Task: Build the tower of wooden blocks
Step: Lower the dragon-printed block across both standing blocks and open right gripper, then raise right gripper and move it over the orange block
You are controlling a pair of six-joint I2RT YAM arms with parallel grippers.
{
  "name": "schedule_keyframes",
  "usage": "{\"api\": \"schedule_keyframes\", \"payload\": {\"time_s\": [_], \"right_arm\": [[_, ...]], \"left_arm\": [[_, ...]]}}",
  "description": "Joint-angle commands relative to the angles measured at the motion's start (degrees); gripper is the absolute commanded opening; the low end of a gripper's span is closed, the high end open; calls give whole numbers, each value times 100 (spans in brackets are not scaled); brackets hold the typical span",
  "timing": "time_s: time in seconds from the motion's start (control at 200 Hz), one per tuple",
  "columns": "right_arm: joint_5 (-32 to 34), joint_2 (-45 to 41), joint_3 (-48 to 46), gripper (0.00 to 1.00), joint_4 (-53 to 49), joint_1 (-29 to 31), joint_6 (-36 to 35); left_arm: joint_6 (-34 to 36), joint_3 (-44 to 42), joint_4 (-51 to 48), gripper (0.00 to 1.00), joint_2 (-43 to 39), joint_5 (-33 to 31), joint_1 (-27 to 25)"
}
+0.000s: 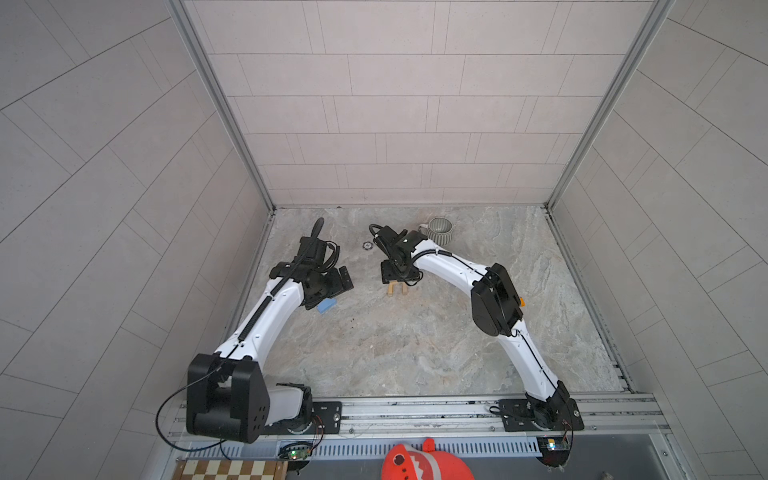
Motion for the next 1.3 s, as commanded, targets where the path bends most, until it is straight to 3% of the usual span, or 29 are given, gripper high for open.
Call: {"api": "schedule_keyframes", "payload": {"time_s": [0.0, 0.305, 0.54, 0.891, 1.086, 1.296], "right_arm": [[99, -19, 110, 75, -114, 52, -3], [261, -631, -169, 86, -89, 30, -456], [225, -1894, -1745, 87, 536, -302, -692], [-299, -4048, -4775, 86, 1528, -1888, -706], [-556, -4734, -5890, 86, 2005, -2849, -681], [-447, -4796, -6408, 85, 2229, -3479, -661]], "left_arm": [[77, -45, -6, 100, -150, 9, 29], [417, -41, 106, 100, -267, 257, 6], [397, 184, 45, 100, -221, -123, -494], [-33, 1151, 47, 100, 785, -1100, -2209], [-75, 1764, 6, 100, 1335, -1327, -2773], [-1, 2114, -163, 100, 1727, -1365, -3010]]}}
